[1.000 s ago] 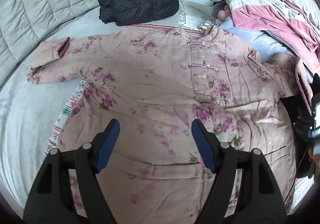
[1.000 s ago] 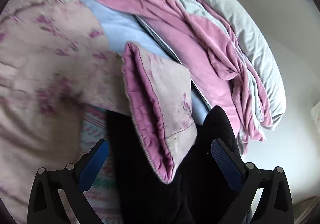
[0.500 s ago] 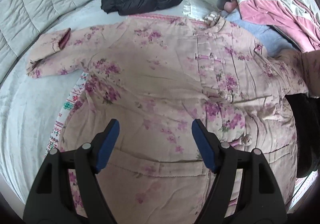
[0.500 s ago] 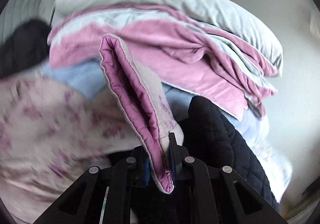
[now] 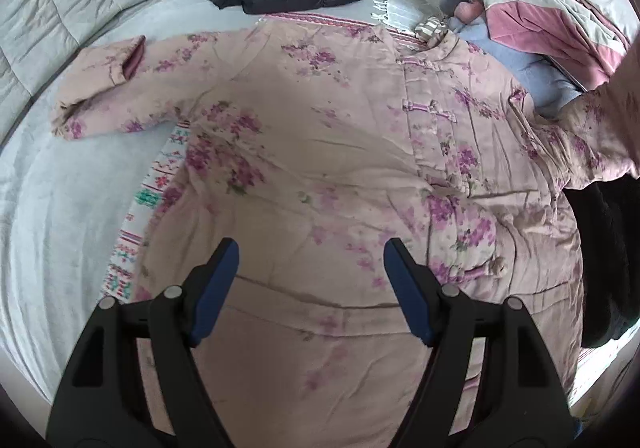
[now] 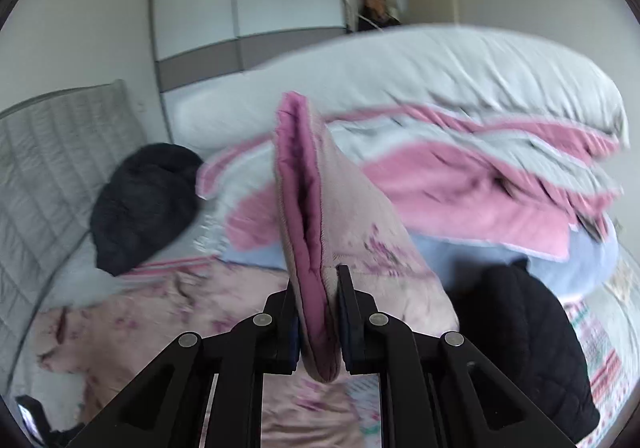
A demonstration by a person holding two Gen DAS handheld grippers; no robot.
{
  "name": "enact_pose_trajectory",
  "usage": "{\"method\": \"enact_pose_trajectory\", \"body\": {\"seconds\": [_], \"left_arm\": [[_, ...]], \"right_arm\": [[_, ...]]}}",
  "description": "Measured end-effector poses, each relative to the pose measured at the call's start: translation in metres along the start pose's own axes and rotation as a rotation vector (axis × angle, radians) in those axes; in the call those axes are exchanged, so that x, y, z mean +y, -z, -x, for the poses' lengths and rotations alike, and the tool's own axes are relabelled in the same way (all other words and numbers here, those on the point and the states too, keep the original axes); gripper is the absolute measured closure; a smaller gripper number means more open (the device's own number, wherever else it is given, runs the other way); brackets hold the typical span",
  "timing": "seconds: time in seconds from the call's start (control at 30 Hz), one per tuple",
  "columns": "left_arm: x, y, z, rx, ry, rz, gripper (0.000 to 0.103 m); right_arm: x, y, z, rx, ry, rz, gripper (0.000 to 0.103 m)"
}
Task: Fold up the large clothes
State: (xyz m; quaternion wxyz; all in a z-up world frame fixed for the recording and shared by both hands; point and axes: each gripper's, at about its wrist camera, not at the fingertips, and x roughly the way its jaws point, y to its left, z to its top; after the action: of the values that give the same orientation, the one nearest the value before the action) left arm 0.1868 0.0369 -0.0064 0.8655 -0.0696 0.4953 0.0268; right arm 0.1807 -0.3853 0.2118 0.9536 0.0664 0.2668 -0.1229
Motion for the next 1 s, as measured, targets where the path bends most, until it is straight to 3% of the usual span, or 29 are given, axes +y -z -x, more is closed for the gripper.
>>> {"method": "enact_pose_trajectory", "body": {"seconds": [0.2,0.43,0.73,0.87,1.0], "left_arm": [[0.018,-0.003,0.003,-0.010,-0.014,0.031,0.028],[0.040,-0.006,0.001,-0.002,-0.006,0.070,0.028],[0.098,-0.012,-0.012,0.065,0.060,0.305,0.028],[0.126,-0.013,-0.020,0.086,0.069,0.422,0.028],[0.138,-0.011,-0.026,0.109,0.100,0.485,0.028]], "right_arm": [[0.084,-0.025,-0.002,-0.001,-0.141,0.055,0.088],[0.182,-0.010,-0.045,0.094,-0.307,0.100,0.089],[0.286,0.061,-0.144,0.292,-0.501,0.102,0.088],[0.318,0.120,-0.198,0.446,-0.533,0.141,0.081],[0.324,0.156,-0.215,0.539,-0.574,0.155,0.072]]}}
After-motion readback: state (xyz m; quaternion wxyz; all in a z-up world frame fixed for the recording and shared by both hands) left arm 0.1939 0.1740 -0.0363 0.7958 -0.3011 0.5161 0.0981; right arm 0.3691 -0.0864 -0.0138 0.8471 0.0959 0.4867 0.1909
